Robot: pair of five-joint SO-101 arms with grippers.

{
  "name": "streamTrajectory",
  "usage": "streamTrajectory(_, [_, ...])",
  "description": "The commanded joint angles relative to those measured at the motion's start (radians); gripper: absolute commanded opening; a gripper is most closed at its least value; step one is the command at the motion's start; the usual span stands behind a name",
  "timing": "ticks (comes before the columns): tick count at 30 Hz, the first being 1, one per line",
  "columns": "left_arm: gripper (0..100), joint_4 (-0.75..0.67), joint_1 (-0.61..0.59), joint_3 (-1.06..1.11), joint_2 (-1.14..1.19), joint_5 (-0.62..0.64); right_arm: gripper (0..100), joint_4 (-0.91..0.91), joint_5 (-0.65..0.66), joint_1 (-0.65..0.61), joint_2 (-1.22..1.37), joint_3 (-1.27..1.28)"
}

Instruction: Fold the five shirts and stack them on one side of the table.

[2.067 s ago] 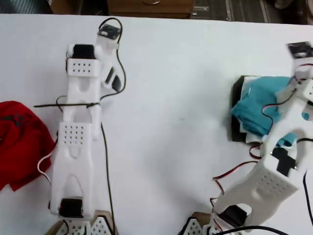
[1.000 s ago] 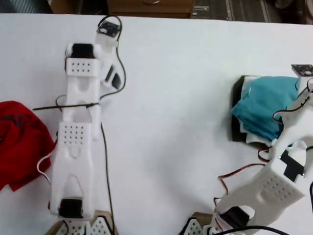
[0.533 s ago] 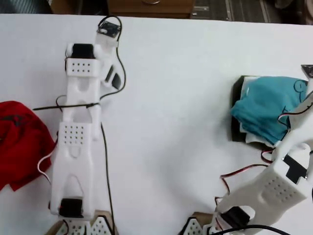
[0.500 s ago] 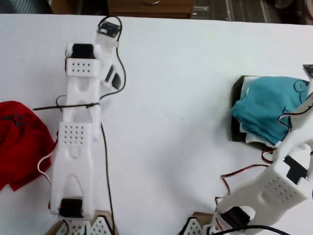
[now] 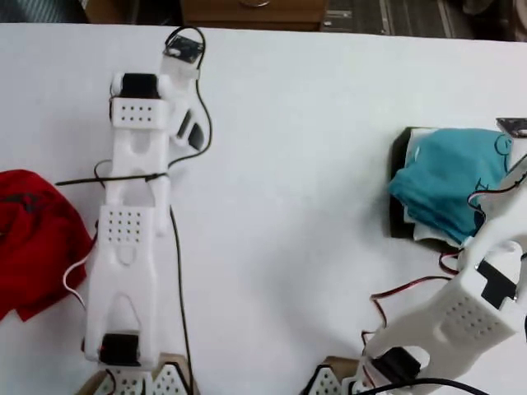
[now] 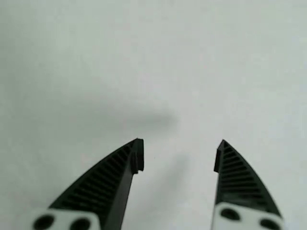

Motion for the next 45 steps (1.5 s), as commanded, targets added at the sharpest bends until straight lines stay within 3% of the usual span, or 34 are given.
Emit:
streamTrajectory(1, [26, 0.015, 0.011, -0.041, -0.089, 0.008, 27.4, 0.012, -0.003, -0.010, -0.070, 0.011])
streamTrajectory(9, [26, 0.015, 0.011, -0.039, -0.089, 0.009, 20.8, 0.008, -0.015, -0.054, -0.073, 0.160])
streamTrajectory(23, [26, 0.015, 0.020, -0.035, -0.089, 0.009, 20.1, -0.110, -0.040, -0.081, -0.068, 0.161])
streamTrajectory(31, [26, 0.015, 0.014, -0.035, -0.089, 0.009, 1.9, -0.140, -0.040, -0.061, -0.076, 0.160])
streamTrajectory(41, [26, 0.015, 0.020, -0.035, -0.089, 0.009, 2.3, -0.076, -0.029, 0.042, -0.076, 0.017])
streamTrajectory(45, [26, 0.015, 0.020, -0.035, -0.089, 0.009, 2.4, -0.071, 0.037, 0.050, -0.068, -0.077])
